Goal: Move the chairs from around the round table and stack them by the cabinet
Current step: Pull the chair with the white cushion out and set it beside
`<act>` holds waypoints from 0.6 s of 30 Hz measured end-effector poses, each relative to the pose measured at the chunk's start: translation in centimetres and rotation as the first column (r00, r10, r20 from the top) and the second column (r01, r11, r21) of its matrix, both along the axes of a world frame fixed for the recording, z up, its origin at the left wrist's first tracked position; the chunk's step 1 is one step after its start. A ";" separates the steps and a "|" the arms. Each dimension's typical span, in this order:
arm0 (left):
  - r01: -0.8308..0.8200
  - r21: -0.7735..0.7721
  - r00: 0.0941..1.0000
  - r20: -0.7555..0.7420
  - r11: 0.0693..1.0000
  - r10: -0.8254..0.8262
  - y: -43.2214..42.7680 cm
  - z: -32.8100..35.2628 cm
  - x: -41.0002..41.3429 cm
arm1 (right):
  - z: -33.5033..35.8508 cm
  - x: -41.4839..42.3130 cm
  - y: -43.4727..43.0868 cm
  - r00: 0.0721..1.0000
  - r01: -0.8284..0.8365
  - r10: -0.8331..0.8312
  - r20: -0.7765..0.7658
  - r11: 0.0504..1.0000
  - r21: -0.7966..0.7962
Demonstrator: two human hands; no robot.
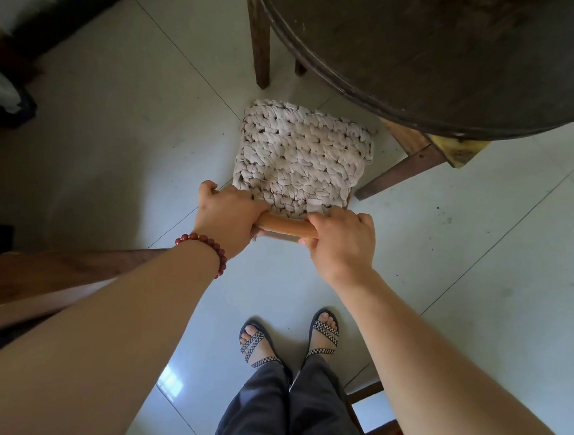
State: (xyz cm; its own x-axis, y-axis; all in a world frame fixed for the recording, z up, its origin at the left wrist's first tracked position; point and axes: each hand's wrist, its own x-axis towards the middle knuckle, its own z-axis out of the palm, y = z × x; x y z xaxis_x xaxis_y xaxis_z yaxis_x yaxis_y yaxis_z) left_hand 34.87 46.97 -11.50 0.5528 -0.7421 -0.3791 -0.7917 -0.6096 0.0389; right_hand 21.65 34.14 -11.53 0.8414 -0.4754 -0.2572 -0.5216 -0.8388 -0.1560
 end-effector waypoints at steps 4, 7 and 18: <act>-0.043 0.007 0.999 -0.023 0.999 0.044 1.0 1.3 -0.3 | 1.7 0.5 0.1 0.997 -0.057 0.058 -0.046 0.998 0.032; -0.087 0.017 0.996 -0.026 0.996 0.087 1.9 2.6 -0.7 | 3.4 0.8 0.5 0.992 -0.108 0.110 -0.061 0.993 0.040; -0.257 0.070 0.965 -0.041 0.964 0.260 1.2 5.8 -1.9 | 5.6 2.2 -2.1 0.954 -0.279 0.289 -0.084 0.953 0.116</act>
